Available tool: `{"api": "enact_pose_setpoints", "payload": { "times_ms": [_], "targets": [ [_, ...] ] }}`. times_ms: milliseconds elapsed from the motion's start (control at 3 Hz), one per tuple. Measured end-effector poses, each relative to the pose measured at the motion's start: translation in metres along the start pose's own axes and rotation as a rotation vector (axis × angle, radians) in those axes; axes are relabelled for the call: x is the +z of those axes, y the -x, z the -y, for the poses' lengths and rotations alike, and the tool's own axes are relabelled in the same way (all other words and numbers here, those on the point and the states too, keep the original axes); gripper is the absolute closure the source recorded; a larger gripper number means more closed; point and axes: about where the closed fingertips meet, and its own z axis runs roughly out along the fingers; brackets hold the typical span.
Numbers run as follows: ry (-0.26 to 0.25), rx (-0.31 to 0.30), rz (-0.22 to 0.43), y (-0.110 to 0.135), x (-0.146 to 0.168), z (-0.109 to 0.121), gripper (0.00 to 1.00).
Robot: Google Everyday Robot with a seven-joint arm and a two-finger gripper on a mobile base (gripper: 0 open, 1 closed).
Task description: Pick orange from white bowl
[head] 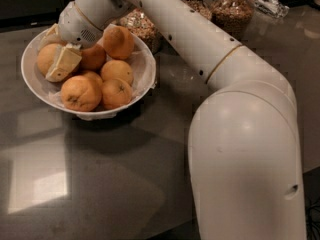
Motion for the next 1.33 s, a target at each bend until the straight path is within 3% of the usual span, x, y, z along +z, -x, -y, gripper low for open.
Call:
{"api": "enact_pose_setpoints", "payload": {
  "times_ms": [667, 1000, 1333],
  "targets": [
    [0.000, 0.000, 0.000, 0.0000, 0.0001, 0.0000, 0.93],
    [0.001, 0.000, 0.000, 0.0001, 0.0003, 0.0000, 1.00],
    [-0.017, -0.023, 0.015, 0.0060, -0.0054, -0.0042, 1.00]
  ]
}}
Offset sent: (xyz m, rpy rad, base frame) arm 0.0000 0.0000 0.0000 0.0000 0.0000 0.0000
